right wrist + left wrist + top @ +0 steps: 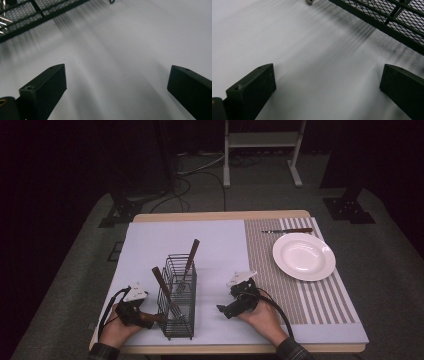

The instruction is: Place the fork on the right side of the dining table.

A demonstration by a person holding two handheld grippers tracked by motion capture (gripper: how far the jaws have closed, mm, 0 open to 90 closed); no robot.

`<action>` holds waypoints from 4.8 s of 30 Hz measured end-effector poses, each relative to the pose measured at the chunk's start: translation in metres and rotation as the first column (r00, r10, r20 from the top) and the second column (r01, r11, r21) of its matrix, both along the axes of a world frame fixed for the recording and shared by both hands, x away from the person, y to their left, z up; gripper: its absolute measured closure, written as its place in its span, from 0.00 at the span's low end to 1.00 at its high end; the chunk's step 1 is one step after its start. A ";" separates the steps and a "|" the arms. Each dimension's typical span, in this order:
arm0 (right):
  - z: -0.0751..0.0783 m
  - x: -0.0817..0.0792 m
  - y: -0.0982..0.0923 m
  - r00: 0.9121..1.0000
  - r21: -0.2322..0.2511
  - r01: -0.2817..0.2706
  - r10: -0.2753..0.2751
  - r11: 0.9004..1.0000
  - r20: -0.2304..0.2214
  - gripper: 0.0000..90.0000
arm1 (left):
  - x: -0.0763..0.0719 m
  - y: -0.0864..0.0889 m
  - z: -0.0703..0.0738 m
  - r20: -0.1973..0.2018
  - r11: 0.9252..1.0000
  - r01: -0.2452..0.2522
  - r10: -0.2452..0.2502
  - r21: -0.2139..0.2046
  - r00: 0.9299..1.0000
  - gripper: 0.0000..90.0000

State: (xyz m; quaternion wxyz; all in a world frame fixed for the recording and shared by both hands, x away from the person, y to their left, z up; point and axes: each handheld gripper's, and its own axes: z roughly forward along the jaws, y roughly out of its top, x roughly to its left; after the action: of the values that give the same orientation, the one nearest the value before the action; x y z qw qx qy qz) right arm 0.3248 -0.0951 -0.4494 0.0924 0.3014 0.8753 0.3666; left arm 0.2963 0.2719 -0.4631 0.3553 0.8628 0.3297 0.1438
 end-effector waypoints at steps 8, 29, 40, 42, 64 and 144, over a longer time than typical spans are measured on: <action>0.009 0.006 0.002 1.000 0.016 -0.013 0.013 1.000 0.008 0.01 | 0.000 0.000 0.000 0.000 1.000 0.003 -0.003 0.004 1.000 0.00; 0.045 0.020 0.004 0.999 0.070 -0.028 0.025 0.997 0.049 0.02 | 0.000 0.000 0.000 -0.005 1.000 0.002 -0.002 0.002 1.000 0.00; 0.071 0.029 0.006 0.996 0.133 -0.029 0.017 0.991 0.086 0.02 | 0.000 0.000 0.000 -0.004 1.000 0.002 -0.002 0.001 1.000 0.00; 0.075 0.030 0.007 0.996 0.144 -0.033 0.020 0.989 0.090 0.02 | 0.000 0.000 0.000 -0.005 1.000 0.002 -0.002 0.001 1.000 0.00; 0.105 0.052 0.030 0.990 0.256 -0.083 0.051 0.963 0.130 0.14 | 0.000 0.000 0.000 -0.003 1.000 0.002 -0.002 0.002 1.000 0.00; 0.184 0.038 0.027 0.950 0.455 -0.281 0.177 0.845 0.258 0.89 | 0.000 0.000 0.000 -0.005 1.000 0.000 0.000 -0.002 1.000 0.00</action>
State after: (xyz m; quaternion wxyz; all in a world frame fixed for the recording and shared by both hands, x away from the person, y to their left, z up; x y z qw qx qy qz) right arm 0.3633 -0.0682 -0.2655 0.0591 0.1680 0.7703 0.6123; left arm 0.2966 0.2719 -0.4629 0.3553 0.8628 0.3306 0.1413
